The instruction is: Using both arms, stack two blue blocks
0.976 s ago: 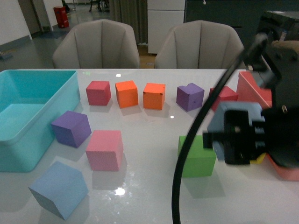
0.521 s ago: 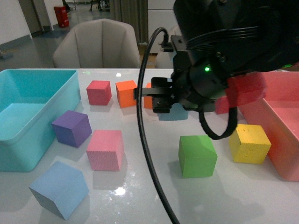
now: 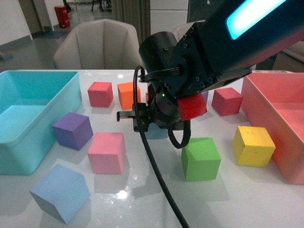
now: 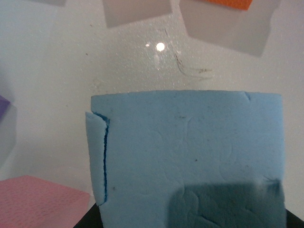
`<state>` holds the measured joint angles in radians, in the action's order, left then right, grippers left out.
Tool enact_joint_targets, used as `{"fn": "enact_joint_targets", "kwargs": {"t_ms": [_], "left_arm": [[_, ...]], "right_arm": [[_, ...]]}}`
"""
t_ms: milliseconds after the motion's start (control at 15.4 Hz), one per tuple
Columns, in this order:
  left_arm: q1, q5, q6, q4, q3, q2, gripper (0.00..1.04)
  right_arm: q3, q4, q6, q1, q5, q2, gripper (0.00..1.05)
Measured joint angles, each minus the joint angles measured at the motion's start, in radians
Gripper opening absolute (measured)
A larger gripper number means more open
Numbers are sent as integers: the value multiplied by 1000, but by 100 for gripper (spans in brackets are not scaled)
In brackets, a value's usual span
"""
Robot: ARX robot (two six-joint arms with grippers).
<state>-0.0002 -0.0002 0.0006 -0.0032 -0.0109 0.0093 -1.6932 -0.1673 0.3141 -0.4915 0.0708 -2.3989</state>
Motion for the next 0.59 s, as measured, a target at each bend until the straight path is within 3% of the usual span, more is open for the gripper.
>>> {"fn": "enact_joint_targets", "kwargs": {"t_ms": [521, 586], "left_arm": [[0, 0, 0, 0, 0, 0, 98], [0, 0, 0, 0, 0, 0, 98]], "right_arm": [[-178, -138, 113, -14, 70, -122, 43], [-179, -139, 114, -14, 76, -122, 54]]}}
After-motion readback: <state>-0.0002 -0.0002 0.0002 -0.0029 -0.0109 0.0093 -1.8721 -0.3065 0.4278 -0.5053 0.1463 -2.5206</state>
